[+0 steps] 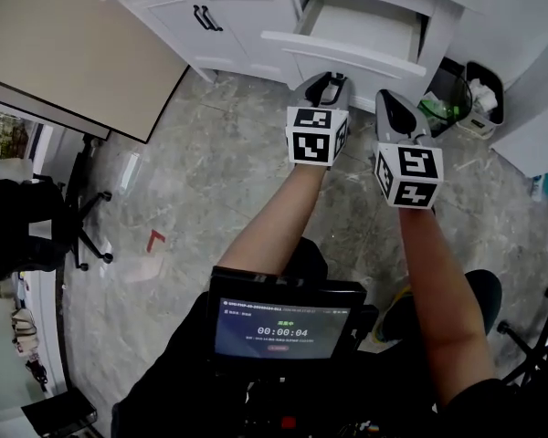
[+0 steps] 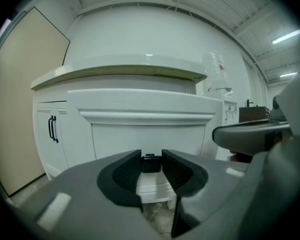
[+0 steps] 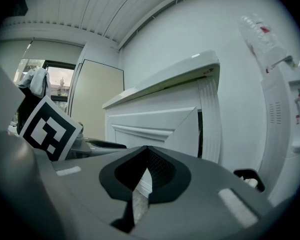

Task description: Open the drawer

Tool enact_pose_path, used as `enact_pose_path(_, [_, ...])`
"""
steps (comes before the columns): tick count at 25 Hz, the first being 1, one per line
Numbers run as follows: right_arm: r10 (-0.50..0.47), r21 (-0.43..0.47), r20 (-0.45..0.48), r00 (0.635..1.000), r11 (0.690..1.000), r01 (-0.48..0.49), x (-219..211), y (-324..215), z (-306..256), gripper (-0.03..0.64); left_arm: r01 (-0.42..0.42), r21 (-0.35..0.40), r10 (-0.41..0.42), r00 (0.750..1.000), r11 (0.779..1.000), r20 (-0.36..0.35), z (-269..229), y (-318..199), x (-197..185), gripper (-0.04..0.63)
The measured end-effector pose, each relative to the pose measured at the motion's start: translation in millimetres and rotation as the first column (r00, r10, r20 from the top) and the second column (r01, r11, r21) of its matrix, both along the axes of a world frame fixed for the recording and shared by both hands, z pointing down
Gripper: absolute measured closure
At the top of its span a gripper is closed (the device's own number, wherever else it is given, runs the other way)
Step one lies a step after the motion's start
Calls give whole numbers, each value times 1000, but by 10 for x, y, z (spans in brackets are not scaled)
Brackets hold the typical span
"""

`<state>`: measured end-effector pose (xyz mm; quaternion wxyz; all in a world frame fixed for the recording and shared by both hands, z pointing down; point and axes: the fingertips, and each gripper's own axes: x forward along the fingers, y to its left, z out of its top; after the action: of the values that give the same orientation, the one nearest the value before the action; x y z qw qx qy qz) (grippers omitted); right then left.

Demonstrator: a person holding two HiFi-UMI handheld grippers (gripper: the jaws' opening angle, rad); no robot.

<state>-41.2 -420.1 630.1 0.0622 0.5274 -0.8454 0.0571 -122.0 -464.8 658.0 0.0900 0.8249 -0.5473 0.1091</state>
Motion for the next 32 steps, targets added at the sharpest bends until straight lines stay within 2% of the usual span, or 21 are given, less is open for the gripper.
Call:
enact_pose_path(5, [4, -33, 10, 1000, 999, -4, 23, -58, -261, 594, 19, 32, -19, 1000, 999, 3, -401, 89, 54, 456])
enact_pose_path(8, [10, -75, -3, 1000, 997, -10, 33, -22, -603, 594, 21, 17, -21, 999, 1000, 25, -794, 163, 67, 524])
enact_pose_path(9, [13, -87, -10, 1000, 996, -14, 41, -3, -759, 594, 20, 19, -20, 999, 1000, 34, -985, 189, 75, 571])
enact_pose_path(10, [18, -97, -16, 1000, 995, -19, 47, 18, -940, 594, 15, 20, -15, 999, 1000, 36, -1207, 216, 91, 591])
enact_pose_path(14, [39, -111, -18, 999, 993, -41, 58, 125, -1852, 594, -13, 27, 13, 1000, 1000, 23, -2204, 305, 137, 591])
enact_pose_path(20, [71, -54, -16, 997, 996, -72, 87, 337, -3319, 594, -34, 82, 33, 999, 996, 6, -3681, 557, 113, 591])
enact_pose_path(24, [95, -2, -4, 995, 995, -95, 65, 443, -4071, 595, -35, 132, 36, 999, 991, -6, -4428, 707, 13, 591])
enact_pose_path(28, [109, 23, -10, 994, 994, -109, 33, 579, -4517, 595, -34, 159, 39, 999, 987, -24, -4927, 914, -29, 591])
enact_pose_path(32, [106, 24, -11, 994, 994, -106, 18, 753, -4690, 595, -18, 153, 25, 999, 988, -44, -5112, 1145, -67, 591])
